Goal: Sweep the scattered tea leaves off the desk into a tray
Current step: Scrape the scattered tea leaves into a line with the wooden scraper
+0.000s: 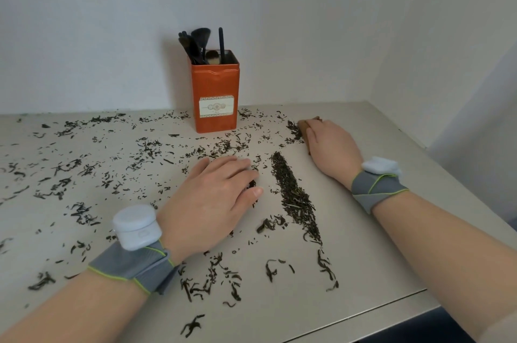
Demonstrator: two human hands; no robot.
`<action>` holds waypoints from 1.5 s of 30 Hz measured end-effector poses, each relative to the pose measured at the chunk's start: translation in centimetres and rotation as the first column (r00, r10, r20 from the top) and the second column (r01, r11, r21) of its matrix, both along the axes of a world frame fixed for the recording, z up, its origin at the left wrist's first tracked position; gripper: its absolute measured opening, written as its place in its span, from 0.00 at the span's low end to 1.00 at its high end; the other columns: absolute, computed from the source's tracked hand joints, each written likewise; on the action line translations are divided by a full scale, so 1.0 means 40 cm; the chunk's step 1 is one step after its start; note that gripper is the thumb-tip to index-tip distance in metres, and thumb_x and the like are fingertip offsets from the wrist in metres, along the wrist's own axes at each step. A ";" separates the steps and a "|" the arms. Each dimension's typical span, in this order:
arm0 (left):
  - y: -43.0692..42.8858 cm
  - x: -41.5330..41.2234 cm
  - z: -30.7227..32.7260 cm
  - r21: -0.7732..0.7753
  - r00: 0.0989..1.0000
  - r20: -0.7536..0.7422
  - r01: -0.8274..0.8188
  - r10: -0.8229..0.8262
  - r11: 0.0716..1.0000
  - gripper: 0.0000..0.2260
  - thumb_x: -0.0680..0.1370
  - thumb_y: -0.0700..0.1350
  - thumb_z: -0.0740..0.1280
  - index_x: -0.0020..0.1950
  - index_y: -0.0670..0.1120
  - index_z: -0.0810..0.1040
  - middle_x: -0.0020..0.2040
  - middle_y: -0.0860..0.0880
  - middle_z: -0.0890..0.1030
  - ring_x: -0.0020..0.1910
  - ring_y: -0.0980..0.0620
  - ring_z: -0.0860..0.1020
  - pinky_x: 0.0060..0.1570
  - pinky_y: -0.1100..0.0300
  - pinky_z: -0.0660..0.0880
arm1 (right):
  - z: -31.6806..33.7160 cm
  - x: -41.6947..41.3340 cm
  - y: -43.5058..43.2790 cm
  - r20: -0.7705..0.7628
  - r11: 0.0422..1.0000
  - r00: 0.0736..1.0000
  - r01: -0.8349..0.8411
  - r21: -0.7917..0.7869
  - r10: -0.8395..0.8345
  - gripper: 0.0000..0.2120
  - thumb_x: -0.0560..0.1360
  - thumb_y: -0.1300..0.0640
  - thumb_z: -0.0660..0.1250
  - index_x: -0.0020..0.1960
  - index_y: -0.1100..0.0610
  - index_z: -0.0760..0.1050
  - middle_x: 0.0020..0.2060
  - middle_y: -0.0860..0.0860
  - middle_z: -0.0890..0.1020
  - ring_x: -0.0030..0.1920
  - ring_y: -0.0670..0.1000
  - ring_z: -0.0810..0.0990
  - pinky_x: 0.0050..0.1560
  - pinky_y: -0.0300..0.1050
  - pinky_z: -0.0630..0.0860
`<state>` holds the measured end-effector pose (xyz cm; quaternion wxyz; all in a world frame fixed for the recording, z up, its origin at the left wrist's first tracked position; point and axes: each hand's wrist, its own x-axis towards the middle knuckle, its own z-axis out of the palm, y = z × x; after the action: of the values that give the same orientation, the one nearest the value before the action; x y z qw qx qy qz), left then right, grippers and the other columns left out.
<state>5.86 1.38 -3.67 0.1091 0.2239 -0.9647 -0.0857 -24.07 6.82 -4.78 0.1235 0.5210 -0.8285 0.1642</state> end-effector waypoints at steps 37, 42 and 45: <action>0.000 0.003 0.006 -0.006 1.000 0.009 -0.012 0.012 1.000 0.27 0.84 0.63 0.43 0.79 0.58 0.65 0.80 0.61 0.62 0.81 0.59 0.52 0.80 0.50 0.49 | -0.010 0.074 -0.064 0.043 0.967 0.966 -0.254 0.017 0.254 0.21 0.85 0.48 0.50 0.74 0.50 0.71 0.55 0.53 0.79 0.55 0.56 0.77 0.48 0.44 0.66; 0.000 0.003 0.008 -0.002 1.000 0.005 -0.017 0.017 1.000 0.25 0.85 0.62 0.45 0.79 0.58 0.66 0.80 0.61 0.63 0.81 0.59 0.53 0.81 0.51 0.49 | 0.008 0.052 -0.027 0.201 0.962 0.943 -0.242 -0.128 0.264 0.19 0.85 0.51 0.52 0.72 0.48 0.74 0.58 0.53 0.81 0.59 0.55 0.77 0.59 0.48 0.70; 0.002 0.003 0.008 -0.010 1.000 0.011 -0.024 0.024 1.000 0.27 0.84 0.63 0.43 0.79 0.59 0.65 0.80 0.62 0.62 0.81 0.60 0.52 0.81 0.51 0.48 | 0.017 -0.015 -0.042 0.206 0.980 0.965 -0.131 -0.148 0.160 0.18 0.86 0.54 0.53 0.71 0.52 0.75 0.62 0.55 0.81 0.62 0.57 0.76 0.63 0.50 0.70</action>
<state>5.98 1.46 -3.36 0.1057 0.2353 -0.9630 -0.0786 -24.66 5.13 -4.08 0.0545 0.5500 -0.7837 0.2835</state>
